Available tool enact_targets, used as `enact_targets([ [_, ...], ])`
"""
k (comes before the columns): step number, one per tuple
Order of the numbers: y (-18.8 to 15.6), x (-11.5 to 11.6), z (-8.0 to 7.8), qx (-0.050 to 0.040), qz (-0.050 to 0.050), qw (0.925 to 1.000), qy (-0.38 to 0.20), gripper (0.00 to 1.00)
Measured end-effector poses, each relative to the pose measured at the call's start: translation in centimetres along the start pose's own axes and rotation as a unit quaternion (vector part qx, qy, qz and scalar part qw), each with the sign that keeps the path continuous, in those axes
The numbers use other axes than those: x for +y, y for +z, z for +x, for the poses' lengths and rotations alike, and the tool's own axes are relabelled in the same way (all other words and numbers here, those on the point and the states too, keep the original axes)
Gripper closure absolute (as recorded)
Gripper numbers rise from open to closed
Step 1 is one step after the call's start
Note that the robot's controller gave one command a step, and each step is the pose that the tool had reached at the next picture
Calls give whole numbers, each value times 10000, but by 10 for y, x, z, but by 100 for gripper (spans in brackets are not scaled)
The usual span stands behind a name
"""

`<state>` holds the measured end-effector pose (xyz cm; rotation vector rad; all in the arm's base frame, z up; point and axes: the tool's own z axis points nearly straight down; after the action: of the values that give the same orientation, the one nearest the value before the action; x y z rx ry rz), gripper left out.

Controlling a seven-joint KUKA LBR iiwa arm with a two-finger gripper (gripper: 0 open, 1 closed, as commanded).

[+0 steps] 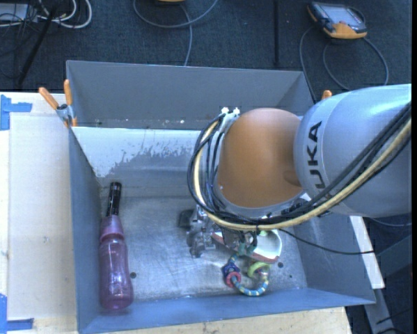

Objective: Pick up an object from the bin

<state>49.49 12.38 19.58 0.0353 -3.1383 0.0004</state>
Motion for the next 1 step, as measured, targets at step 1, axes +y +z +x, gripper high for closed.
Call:
enact_targets([
  [1,0,0,0,0,0,10000,4,100],
])
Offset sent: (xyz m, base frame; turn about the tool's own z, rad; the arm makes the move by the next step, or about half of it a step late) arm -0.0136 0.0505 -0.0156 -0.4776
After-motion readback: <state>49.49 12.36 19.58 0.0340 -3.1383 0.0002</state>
